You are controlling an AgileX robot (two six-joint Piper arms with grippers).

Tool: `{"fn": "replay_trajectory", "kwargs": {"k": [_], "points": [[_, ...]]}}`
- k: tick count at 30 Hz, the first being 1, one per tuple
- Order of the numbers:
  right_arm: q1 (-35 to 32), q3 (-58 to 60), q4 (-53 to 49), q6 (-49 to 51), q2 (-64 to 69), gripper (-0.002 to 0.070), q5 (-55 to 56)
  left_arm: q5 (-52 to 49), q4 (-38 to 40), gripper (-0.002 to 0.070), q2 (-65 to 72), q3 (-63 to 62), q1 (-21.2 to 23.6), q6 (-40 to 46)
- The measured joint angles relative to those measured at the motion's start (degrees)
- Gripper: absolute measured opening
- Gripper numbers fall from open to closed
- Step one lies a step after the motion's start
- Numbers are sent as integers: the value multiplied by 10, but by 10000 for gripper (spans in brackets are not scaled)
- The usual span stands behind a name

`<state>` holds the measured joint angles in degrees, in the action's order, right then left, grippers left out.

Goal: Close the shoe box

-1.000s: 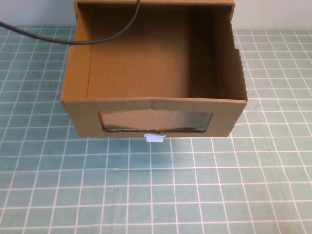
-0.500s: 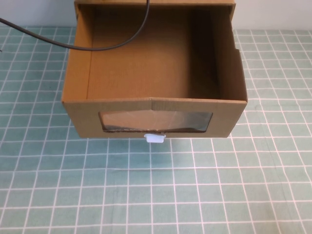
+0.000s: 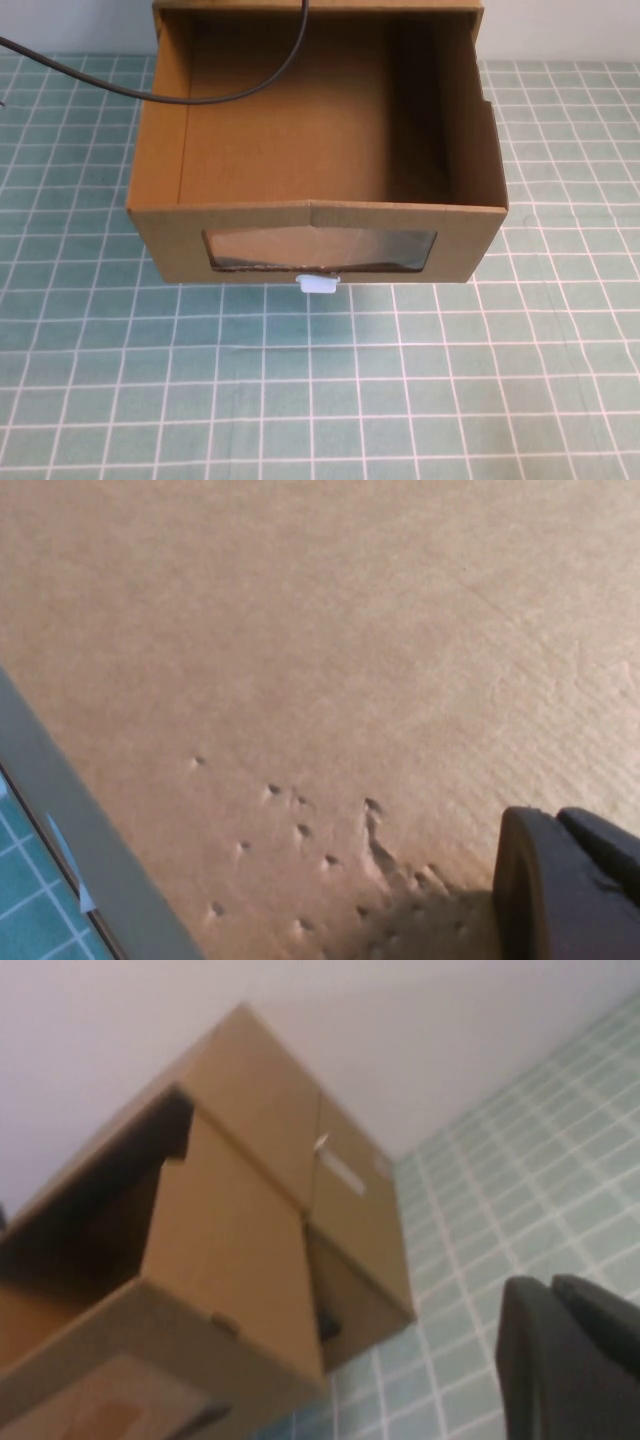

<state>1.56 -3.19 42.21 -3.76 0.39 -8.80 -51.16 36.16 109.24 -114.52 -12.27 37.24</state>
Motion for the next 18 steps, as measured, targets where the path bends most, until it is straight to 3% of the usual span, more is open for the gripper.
{"fn": "replay_trajectory", "kwargs": {"k": [9, 14, 18], "points": [[0, -243, -82, -41, 273, -11, -387, 0, 0, -5, 0, 0, 0, 0], [0, -354, -90, -102, 417, -11, -452, 0, 0, -5, 0, 0, 0, 0], [38, -428, -88, -130, 512, -11, -451, 0, 0, -5, 0, 0, 0, 0]]}}
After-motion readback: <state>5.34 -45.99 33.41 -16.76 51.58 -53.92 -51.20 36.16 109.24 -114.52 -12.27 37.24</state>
